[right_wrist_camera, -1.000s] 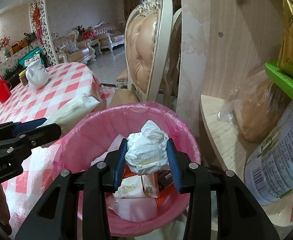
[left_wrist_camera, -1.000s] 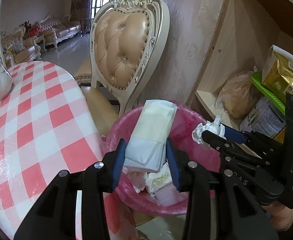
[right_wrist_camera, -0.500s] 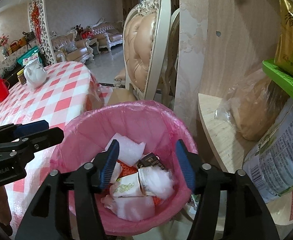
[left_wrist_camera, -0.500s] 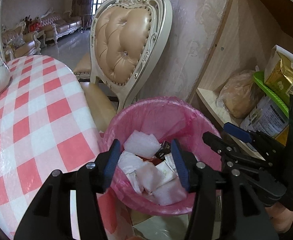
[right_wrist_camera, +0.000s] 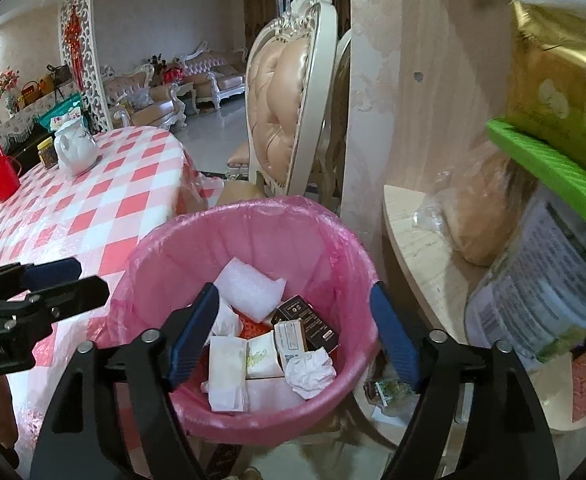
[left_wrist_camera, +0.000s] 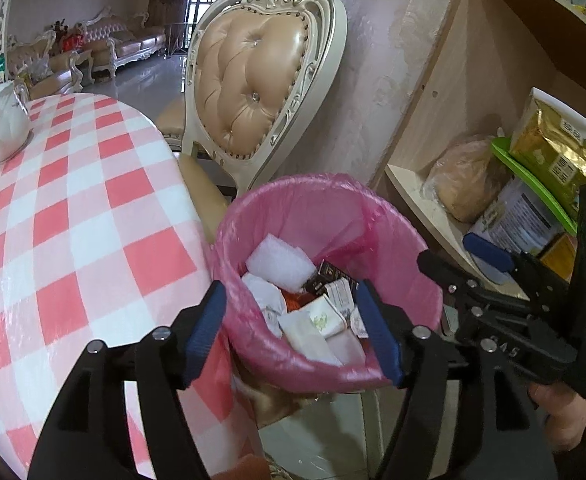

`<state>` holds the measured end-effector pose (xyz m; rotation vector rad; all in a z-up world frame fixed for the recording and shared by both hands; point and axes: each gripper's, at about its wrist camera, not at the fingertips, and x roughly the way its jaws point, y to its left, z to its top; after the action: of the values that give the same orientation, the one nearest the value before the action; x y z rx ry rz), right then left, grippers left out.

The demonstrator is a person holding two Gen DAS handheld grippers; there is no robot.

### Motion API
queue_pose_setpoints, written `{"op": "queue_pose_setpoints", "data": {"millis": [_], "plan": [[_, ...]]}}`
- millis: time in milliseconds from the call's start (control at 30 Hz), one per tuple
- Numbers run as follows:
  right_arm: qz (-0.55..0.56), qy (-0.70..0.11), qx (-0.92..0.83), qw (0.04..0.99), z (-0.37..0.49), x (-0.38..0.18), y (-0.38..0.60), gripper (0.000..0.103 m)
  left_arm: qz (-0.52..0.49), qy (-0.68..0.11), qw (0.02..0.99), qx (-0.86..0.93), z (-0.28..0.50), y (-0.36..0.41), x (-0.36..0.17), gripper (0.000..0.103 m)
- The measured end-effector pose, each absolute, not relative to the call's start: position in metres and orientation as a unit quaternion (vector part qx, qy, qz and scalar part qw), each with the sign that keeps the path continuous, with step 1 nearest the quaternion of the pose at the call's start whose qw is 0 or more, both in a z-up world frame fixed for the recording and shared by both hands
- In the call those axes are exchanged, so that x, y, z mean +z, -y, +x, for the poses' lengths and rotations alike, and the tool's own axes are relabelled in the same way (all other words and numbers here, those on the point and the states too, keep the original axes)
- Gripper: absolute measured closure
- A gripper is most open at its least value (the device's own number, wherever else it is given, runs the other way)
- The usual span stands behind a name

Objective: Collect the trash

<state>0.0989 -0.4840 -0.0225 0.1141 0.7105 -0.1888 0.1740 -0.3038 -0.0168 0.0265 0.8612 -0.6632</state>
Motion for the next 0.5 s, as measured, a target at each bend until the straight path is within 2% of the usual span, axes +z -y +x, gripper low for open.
{"op": "queue_pose_setpoints", "data": {"millis": [267,500], "plan": [[0.055,-0.338,-0.097,0.935,0.076,-0.018,0.483,0.021,0.020,-0.402,0.855,-0.327,0.152,0.297,-0.017,0.032],[0.053,-0.343,-0.098,0.933,0.069,-0.021,0.483,0.020,0.029,-0.400,0.854,-0.332,0.145,0.300,-0.017,0.031]]}}
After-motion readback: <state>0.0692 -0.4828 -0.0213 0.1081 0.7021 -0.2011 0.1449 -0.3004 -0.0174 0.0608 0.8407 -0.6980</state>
